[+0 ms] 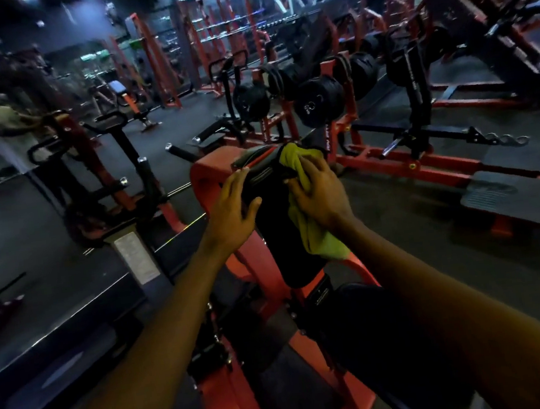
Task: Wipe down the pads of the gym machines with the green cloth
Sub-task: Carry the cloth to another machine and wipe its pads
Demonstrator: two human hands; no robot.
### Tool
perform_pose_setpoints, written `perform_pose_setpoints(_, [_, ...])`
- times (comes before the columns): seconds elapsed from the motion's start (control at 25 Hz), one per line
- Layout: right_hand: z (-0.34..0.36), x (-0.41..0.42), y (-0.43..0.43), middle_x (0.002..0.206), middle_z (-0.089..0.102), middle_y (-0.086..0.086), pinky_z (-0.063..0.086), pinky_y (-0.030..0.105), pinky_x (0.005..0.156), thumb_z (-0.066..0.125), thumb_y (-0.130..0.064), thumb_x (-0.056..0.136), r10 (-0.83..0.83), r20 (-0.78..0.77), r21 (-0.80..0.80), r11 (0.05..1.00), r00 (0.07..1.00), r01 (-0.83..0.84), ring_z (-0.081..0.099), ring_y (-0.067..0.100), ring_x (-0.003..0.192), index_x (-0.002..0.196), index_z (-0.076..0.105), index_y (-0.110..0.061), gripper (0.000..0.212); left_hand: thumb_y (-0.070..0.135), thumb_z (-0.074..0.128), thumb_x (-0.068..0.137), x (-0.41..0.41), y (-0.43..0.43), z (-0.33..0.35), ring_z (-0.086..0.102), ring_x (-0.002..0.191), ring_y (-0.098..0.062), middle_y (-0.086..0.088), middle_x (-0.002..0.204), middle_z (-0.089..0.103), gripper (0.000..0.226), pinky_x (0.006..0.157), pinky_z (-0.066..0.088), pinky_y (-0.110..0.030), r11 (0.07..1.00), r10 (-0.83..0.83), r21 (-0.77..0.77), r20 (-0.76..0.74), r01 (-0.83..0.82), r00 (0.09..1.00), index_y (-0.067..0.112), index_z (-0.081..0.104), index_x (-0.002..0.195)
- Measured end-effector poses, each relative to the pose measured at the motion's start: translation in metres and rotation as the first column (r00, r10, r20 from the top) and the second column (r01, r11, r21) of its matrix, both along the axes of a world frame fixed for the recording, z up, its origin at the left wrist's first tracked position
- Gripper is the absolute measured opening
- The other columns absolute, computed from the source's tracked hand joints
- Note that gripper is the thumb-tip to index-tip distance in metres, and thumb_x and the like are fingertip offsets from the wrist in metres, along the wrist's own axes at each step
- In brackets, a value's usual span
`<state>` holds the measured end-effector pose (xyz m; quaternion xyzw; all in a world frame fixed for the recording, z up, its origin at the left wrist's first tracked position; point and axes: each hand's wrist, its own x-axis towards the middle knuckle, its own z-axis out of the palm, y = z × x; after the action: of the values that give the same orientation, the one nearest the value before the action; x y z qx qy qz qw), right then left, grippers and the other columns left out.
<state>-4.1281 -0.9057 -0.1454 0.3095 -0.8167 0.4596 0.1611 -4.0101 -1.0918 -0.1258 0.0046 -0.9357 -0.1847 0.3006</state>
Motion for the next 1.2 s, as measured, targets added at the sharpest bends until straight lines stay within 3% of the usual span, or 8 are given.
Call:
perform_pose_setpoints(0.12, [-0.03,0.005,-0.017,0.164,0.032,0.002,0.041,0.054,0.111,0.052,-0.052,0.102,0.031,-0.027,-0.055,0.998,0.999,-0.032,0.039,0.037,0.143,0.158,0.033,-0.021,0.067,0.019,0.05,0.104,0.002,0.002,-0.001,0.036,0.135,-0.005,-0.012,0.15,0.044,0.049,0.112,0.024,-0.01,0.999,0.013,0.034,-0.07,-0.011,0.997,0.009,0.041,0.151])
perform_pose_setpoints(0.28, [-0.064,0.005,-0.019,0.166,0.03,0.008,0.035,0.056,0.114,0.058,-0.033,0.103,0.05,-0.161,-0.144,0.987,0.986,-0.074,0.028,0.028,0.152,0.158,0.033,-0.013,0.064,0.015,0.043,0.105,0.0,0.005,0.005,0.049,0.133,-0.013,-0.005,0.142,0.057,0.038,0.113,0.035,-0.024,0.997,0.046,0.076,-0.171,-0.033,0.984,0.007,0.056,0.14])
perform_pose_setpoints(0.4, [-0.093,0.01,-0.016,0.166,0.03,0.006,0.034,0.059,0.112,0.054,-0.031,0.102,0.09,-0.13,-0.181,0.977,0.987,-0.113,0.022,0.017,0.155,0.158,0.033,-0.017,0.061,0.014,0.045,0.104,-0.002,0.013,0.006,0.054,0.13,-0.01,-0.003,0.137,0.061,0.036,0.111,0.039,-0.026,0.983,0.073,0.181,-0.216,-0.033,0.974,0.006,0.061,0.134])
perform_pose_setpoints(0.6, [-0.025,-0.02,-0.034,0.158,0.044,0.005,0.04,0.058,0.109,0.059,-0.028,0.101,0.023,-0.099,-0.384,0.922,0.995,-0.06,0.041,0.028,0.144,0.15,0.049,-0.014,0.051,0.021,0.045,0.104,-0.003,0.019,0.002,0.05,0.133,-0.007,0.0,0.139,0.06,0.038,0.112,0.036,-0.024,0.962,0.077,0.272,-0.216,-0.016,0.973,0.008,0.06,0.136])
perform_pose_setpoints(0.68, [-0.016,-0.024,-0.038,0.158,0.044,0.004,0.039,0.055,0.111,0.063,-0.025,0.1,0.006,-0.119,-0.387,0.921,0.993,-0.052,0.041,0.027,0.145,0.149,0.05,-0.014,0.052,0.024,0.045,0.105,-0.005,0.018,-0.003,0.049,0.134,-0.006,0.003,0.14,0.059,0.038,0.112,0.037,-0.025,0.96,0.086,0.279,-0.229,-0.019,0.97,0.009,0.059,0.137])
perform_pose_setpoints(0.88, [-0.102,0.008,-0.025,0.162,0.037,0.007,0.037,0.053,0.114,0.059,-0.02,0.1,0.06,-0.143,-0.305,0.947,0.988,-0.101,0.033,0.025,0.151,0.153,0.043,-0.011,0.056,0.015,0.051,0.105,-0.01,0.023,-0.012,0.049,0.135,-0.007,0.003,0.141,0.058,0.034,0.112,0.038,-0.026,0.936,0.148,0.346,-0.236,-0.059,0.96,0.009,0.06,0.136])
perform_pose_setpoints(1.04, [-0.046,-0.008,-0.035,0.16,0.041,0.003,0.031,0.041,0.116,0.062,-0.019,0.1,0.056,-0.16,-0.362,0.925,0.986,-0.111,0.032,0.012,0.148,0.151,0.048,-0.014,0.053,0.022,0.048,0.105,-0.005,0.02,-0.006,0.05,0.136,-0.01,0.002,0.141,0.06,0.034,0.116,0.038,-0.034,0.89,0.114,0.455,-0.173,-0.023,0.978,0.013,0.062,0.135])
perform_pose_setpoints(1.2, [-0.042,-0.001,-0.039,0.158,0.044,0.003,0.031,0.051,0.115,0.06,-0.026,0.099,0.092,-0.277,-0.268,0.949,0.956,-0.169,0.038,0.021,0.148,0.148,0.052,-0.018,0.05,0.035,0.034,0.108,0.004,0.01,0.007,0.048,0.138,-0.011,0.001,0.142,0.059,0.046,0.121,0.03,-0.038,0.816,0.002,0.577,-0.06,0.033,0.998,0.011,0.061,0.136])
